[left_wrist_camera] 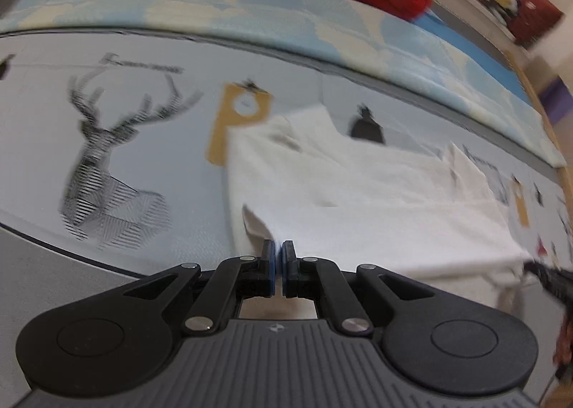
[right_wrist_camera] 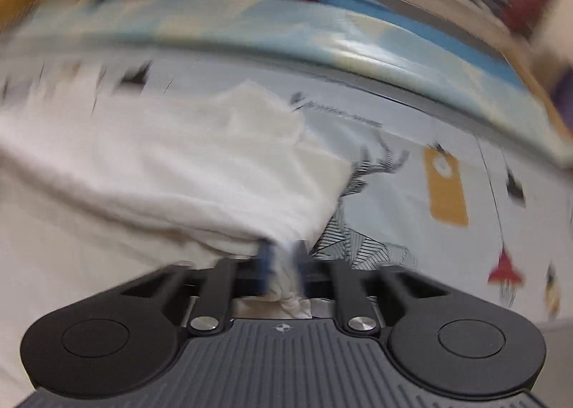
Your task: Fold small clothes
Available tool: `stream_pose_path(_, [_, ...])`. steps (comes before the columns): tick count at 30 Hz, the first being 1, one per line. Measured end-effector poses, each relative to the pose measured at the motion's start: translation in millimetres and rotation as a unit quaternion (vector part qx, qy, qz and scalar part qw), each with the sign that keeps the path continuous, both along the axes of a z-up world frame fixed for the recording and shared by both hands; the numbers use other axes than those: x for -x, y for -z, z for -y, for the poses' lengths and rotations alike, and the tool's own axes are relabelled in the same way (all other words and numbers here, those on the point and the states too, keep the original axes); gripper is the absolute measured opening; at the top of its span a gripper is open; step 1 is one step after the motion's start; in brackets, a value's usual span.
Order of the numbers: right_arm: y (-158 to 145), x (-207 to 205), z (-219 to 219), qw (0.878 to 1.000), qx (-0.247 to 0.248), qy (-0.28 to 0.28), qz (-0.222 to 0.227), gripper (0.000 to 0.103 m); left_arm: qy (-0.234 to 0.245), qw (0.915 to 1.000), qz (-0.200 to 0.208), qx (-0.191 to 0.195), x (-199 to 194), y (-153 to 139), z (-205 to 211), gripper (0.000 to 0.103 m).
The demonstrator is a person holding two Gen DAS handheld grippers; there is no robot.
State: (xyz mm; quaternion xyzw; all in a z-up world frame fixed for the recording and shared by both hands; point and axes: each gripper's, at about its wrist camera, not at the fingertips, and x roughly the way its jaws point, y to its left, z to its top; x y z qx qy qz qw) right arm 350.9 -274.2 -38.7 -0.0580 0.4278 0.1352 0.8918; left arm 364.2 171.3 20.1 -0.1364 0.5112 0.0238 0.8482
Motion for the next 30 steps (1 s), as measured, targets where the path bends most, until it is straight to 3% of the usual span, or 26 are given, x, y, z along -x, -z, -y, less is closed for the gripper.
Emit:
stream_pose_path(2, [0.5, -4.0, 26.3, 0.998, -0.036, 0.055, -0.021, 0.007, 0.026, 0.9994, -0.019, -0.006, 1.1, 12.1, 8.1, 0.003])
stream_pose_path(4, [15.1, -6.9, 45.3, 0.992, -0.045, 0.091, -0.069, 0.003, 0.036, 0.9973, -0.042, -0.048, 0.3, 25.6, 12.4, 0.003])
stream_pose_path(7, [38.8, -7.6, 47.6, 0.988, 0.01, 0.075, -0.133, 0.003, 0.015, 0.9944, -0.061, -0.085, -1.0, 35.2, 1.4, 0.002])
stream_pose_path(10, [21.6, -8.8, 58.0, 0.991, -0.006, 0.099, -0.094, 0.004, 0.005, 0.9962, -0.055, -0.068, 1.3, 26.4, -8.5, 0.003])
stream_pose_path(14, [-13.9, -5.8, 73.9, 0.981, -0.148, 0.127, -0.005, 0.007, 0.009, 0.9991, -0.011, -0.039, 4.8, 11.2, -4.5, 0.003])
stream_pose_path(16, [-16.6, -10.7, 64.6, 0.978, -0.175, 0.112, 0.015, 0.018, 0.029, 0.9993, -0.005, -0.023, 2.8, 11.4, 3.9, 0.003])
stream_pose_path(18, [-7.1, -17.3, 51.3, 0.981, -0.169, 0.09, -0.002, 0.028, 0.057, 0.9981, -0.012, -0.018, 1.3, 15.4, 17.9, 0.005])
stream_pose_path(20, [22.2, -26.3, 33.4, 0.988, -0.103, 0.073, -0.085, 0.032, 0.077, 0.9962, -0.033, -0.025, 0.3, 25.8, 26.3, 0.01])
stream_pose_path(21, [38.8, -28.3, 27.0, 0.988, -0.065, 0.074, -0.122, 0.046, 0.078, 0.9955, -0.043, -0.033, -0.4, 30.0, 26.9, 0.013])
stream_pose_path(22, [46.0, -28.5, 27.0, 0.986, -0.06, 0.077, -0.138, 0.045, 0.071, 0.9955, -0.049, -0.037, -0.8, 32.8, 24.4, 0.016])
stream_pose_path(24, [35.6, -30.9, 33.5, 0.983, -0.091, 0.09, -0.133, 0.042, 0.036, 0.9976, -0.052, -0.027, -3.2, 34.3, 9.5, 0.016])
stream_pose_path(27, [14.4, -26.9, 39.7, 0.985, -0.111, 0.092, -0.091, 0.042, -0.022, 0.9988, -0.042, 0.011, -6.4, 33.9, -14.3, 0.022])
stream_pose_path(30, [4.3, -24.1, 44.3, 0.986, -0.116, 0.1, -0.072, 0.043, -0.036, 0.9969, -0.044, 0.054, -10.3, 41.5, -21.5, 0.023])
